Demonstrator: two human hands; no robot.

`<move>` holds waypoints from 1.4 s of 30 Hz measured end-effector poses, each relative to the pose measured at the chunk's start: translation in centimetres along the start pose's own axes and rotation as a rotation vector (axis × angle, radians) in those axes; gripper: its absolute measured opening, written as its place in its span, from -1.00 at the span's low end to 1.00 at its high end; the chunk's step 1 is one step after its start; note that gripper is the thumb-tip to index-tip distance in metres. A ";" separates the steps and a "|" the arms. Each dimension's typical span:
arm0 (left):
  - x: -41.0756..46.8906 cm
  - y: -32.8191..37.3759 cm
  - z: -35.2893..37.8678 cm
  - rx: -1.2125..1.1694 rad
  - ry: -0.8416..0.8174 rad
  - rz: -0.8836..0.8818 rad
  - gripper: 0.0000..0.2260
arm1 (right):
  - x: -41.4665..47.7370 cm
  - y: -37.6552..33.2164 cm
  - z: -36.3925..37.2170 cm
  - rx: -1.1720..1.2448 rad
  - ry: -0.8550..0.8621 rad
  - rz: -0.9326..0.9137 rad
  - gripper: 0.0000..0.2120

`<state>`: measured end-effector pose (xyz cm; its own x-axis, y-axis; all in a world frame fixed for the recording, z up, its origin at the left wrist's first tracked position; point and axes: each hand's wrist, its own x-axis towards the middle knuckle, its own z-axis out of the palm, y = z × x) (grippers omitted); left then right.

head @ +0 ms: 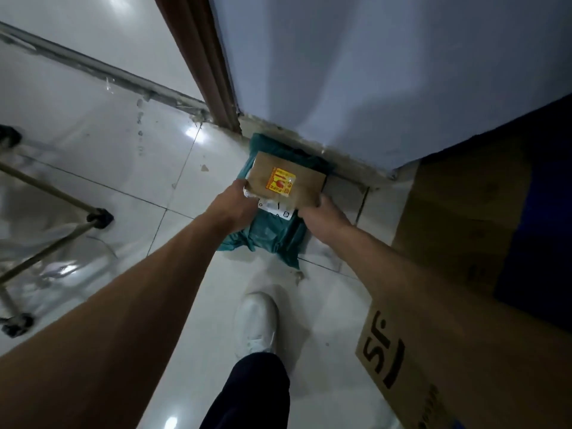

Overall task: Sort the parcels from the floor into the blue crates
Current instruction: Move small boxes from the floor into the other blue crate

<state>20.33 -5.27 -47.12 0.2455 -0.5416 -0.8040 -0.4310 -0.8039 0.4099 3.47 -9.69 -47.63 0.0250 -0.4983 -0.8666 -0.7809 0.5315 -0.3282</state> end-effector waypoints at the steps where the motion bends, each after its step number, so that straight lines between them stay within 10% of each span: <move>1: 0.6 -0.3 0.2 -0.009 -0.015 0.004 -0.55 | 0.7 0.0 0.3 0.045 0.000 0.006 -0.42; 22: -20.3 6.4 -3.3 -0.437 -0.002 -0.145 -0.58 | -20.9 1.5 -9.8 0.195 0.056 0.006 -0.40; 42: -56.8 21.2 -2.1 -0.675 0.215 -0.048 -0.85 | -56.7 7.2 -28.2 0.163 0.116 -0.422 -0.31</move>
<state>-0.92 7.97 8.12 0.4464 -0.4822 -0.7538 0.2001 -0.7673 0.6093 -21.16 3.06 9.80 0.2428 -0.7624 -0.5998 -0.6088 0.3616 -0.7061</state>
